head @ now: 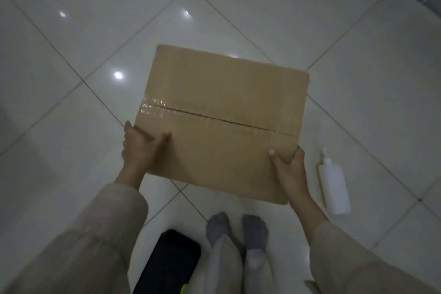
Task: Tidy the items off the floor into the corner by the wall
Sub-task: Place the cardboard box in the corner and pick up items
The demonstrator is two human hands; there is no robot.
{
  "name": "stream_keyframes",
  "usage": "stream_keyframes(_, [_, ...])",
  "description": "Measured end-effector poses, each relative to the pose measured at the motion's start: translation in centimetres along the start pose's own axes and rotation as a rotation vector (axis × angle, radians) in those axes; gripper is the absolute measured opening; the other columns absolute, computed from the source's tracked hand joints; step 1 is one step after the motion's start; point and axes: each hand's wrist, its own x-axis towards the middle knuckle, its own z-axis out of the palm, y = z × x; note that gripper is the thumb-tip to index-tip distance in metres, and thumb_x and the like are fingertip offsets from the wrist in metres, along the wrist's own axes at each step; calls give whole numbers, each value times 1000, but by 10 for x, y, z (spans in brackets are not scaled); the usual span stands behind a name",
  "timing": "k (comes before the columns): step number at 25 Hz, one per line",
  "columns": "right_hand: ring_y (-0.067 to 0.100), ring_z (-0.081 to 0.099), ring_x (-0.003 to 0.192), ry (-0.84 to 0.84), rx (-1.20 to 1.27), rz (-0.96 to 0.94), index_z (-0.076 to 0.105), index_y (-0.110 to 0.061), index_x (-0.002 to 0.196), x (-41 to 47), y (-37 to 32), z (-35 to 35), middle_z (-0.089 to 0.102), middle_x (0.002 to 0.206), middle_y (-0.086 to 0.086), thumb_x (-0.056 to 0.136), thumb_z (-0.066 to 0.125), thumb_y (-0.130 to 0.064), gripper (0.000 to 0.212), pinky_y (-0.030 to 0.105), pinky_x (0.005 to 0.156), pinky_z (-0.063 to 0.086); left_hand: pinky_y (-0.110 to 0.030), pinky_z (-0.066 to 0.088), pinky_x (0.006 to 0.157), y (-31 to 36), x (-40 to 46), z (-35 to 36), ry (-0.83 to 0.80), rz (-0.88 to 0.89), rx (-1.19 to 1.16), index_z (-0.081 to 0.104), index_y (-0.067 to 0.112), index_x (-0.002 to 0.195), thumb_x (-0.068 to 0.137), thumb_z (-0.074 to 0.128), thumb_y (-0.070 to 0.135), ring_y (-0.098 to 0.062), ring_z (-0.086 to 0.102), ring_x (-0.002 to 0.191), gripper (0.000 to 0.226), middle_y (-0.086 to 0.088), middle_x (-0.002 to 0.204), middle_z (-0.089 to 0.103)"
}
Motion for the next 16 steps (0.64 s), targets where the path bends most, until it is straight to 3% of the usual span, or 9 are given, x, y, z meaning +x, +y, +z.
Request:
stream_keyframes(5, [27, 50, 119, -7, 2, -10, 27, -21, 138, -10, -12, 5, 49, 133, 4, 82, 64, -32, 67, 49, 102, 41, -57, 31, 106, -15, -1, -10, 37, -47, -118, 30, 12, 134, 66, 75, 47, -36, 37, 128, 89, -10, 138, 40])
stream_keyframes(10, [23, 51, 116, -181, -80, -119, 32, -20, 136, -47, -62, 18, 52, 126, 0, 82, 64, -27, 64, 42, 101, 41, -56, 25, 107, -32, -40, -76, 237, -217, -208, 26, 16, 137, 69, 70, 51, -38, 26, 132, 88, -8, 143, 30])
stream_keyframes(16, [23, 50, 119, -440, -212, -353, 32, -18, 137, -147, -124, 61, 51, 130, 1, 82, 65, -21, 65, 44, 104, 40, -56, 24, 109, -110, -123, -186, 465, -436, -442, 24, 16, 138, 71, 69, 48, -40, 23, 133, 87, -11, 145, 27])
